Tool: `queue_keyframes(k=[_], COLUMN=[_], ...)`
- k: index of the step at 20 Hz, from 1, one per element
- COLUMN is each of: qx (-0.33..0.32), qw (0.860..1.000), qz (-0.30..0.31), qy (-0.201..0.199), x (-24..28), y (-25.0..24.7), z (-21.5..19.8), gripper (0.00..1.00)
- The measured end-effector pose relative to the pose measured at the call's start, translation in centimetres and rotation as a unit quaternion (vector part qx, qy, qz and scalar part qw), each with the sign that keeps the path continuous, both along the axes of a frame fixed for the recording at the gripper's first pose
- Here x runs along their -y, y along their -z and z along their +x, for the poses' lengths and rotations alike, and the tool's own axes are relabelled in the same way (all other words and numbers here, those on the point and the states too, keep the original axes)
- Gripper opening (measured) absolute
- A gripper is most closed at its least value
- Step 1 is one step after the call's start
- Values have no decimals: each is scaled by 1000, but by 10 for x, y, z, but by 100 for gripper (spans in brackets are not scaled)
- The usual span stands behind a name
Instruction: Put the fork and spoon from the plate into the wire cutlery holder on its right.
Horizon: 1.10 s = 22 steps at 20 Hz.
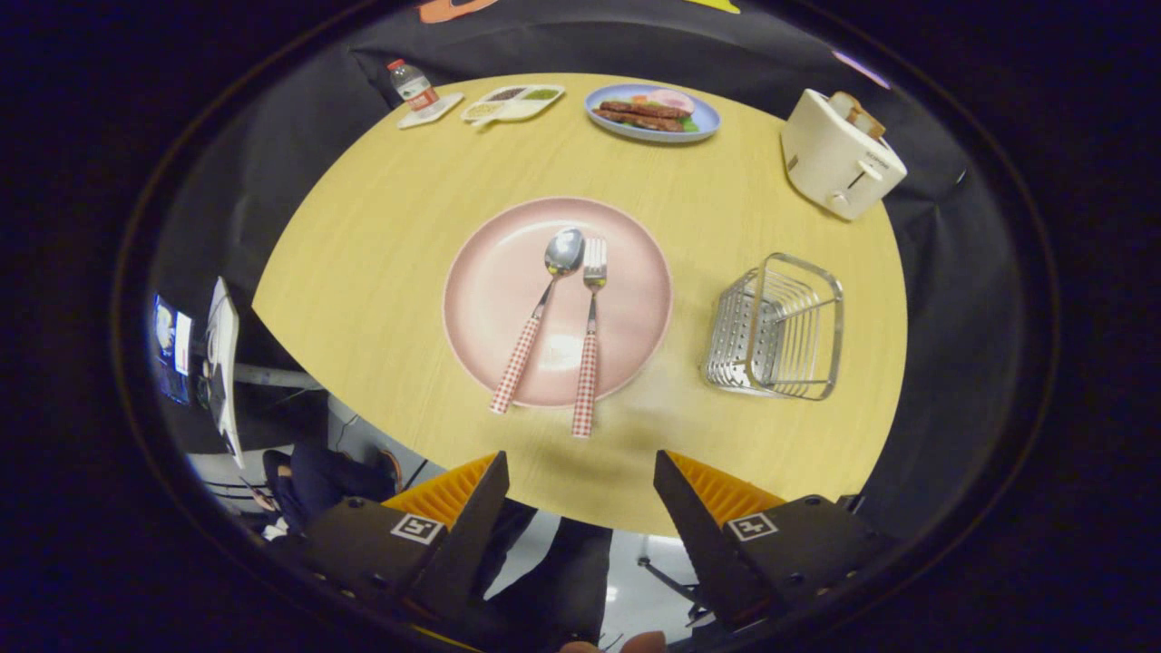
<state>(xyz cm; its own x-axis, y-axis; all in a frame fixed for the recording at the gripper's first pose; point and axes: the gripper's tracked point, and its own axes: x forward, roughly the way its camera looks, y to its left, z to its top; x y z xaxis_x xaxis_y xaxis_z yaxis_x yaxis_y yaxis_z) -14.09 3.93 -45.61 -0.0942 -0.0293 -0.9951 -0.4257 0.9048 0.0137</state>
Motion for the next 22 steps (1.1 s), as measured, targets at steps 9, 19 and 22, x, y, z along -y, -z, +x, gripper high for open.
queue_keyframes(k=[9, 19, 22], qx=[-40, -65, -71], qw=[998, 996, 996], qz=[-44, -59, -51], qy=[-10, -9, -1], x=[2, -1, -2], y=[52, 75, 70], z=[7, 3, 2], gripper=[93, 24, 11])
